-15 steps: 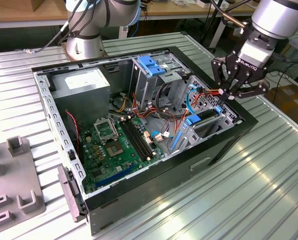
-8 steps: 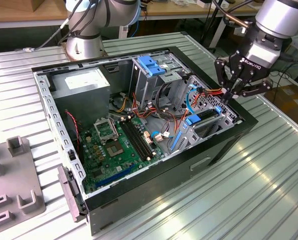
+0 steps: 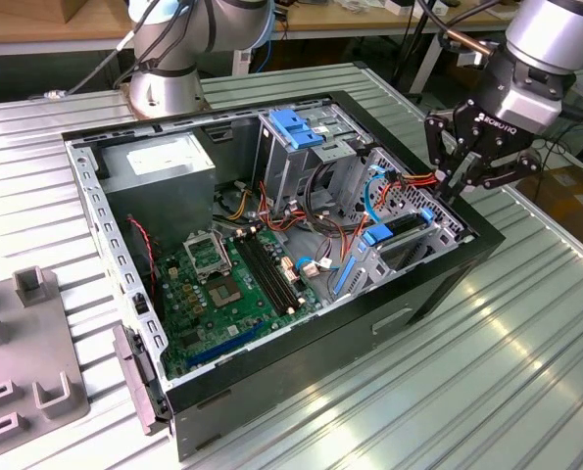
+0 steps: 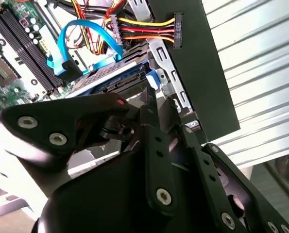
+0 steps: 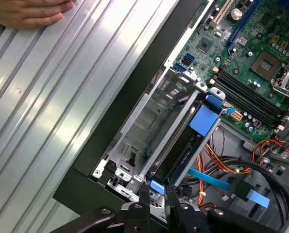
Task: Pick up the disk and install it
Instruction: 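Insert the first disk wire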
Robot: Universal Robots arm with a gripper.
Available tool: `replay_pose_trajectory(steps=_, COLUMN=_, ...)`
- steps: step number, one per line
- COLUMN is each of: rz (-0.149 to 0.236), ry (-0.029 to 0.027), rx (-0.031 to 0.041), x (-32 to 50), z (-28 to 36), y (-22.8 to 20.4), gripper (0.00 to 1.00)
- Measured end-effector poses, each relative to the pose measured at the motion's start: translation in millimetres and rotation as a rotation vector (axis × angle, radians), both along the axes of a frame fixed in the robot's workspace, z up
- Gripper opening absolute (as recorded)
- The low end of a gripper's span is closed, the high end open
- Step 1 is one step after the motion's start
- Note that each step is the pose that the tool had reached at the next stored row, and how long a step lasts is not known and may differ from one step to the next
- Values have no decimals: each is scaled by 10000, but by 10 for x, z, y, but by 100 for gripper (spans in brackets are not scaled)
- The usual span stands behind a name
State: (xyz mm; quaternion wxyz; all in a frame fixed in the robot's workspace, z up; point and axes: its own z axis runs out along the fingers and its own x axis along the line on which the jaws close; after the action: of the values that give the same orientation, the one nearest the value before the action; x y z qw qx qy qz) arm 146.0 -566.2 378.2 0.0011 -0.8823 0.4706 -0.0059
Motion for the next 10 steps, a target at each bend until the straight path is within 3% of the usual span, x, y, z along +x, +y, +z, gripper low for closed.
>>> replay_pose_trajectory(steps=1, rz=234, ry=0, rx=0, x=0, z=0, y=0, gripper=31)
replay_pose_trajectory(steps=4, rz=658, ry=0, rx=0, x=1, z=0, y=0, gripper=32)
replay_pose_trajectory(steps=5, rz=754, ry=0, rx=0, x=1, z=0, y=0, gripper=32)
replay_pose_trajectory(steps=6, rz=823, ry=0, rx=0, x=1, z=0, y=0, gripper=38)
replay_pose_trajectory(steps=10, rz=1063, ry=0, rx=2, x=1, z=1, y=0, gripper=38)
